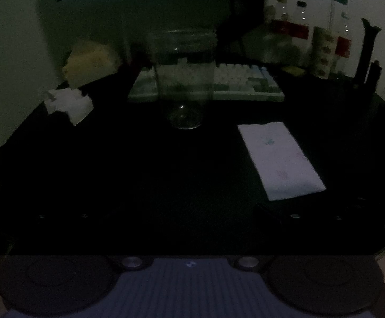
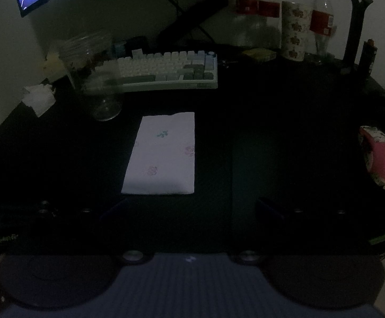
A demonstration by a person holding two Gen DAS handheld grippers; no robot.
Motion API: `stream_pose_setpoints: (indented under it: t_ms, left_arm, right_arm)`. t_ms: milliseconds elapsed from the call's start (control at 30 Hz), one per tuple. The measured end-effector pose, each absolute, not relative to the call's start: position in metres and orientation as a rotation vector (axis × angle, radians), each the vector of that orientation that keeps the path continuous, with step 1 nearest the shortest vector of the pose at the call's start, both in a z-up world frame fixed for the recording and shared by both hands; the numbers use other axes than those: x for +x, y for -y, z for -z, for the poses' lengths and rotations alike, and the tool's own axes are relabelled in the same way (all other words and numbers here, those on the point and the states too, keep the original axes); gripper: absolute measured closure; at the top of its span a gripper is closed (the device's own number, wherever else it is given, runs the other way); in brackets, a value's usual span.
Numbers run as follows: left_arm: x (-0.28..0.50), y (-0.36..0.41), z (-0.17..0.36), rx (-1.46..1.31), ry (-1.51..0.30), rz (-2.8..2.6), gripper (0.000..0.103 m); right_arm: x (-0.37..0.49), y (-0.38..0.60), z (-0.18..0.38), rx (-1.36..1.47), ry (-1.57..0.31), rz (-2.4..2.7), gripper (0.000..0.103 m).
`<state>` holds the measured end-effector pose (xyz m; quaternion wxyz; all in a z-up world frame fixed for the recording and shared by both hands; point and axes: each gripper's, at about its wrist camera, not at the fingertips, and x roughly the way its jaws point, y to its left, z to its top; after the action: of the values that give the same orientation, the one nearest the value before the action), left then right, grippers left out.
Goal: Clean container
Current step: 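Move the left tool toward the clear glass jar by the keyboard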
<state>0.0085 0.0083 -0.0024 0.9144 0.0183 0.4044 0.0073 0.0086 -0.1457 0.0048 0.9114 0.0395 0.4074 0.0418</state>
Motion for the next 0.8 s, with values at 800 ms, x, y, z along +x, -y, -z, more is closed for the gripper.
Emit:
stream_pose_setpoints:
  t_ms: [800]
  left_arm:
    - [0.048, -0.002, -0.027, 0.409, -0.622, 0.036, 0.000]
  right_arm:
    - [0.032, 0.155, 0.001, 0.139, -0.858, -0.097, 0.000]
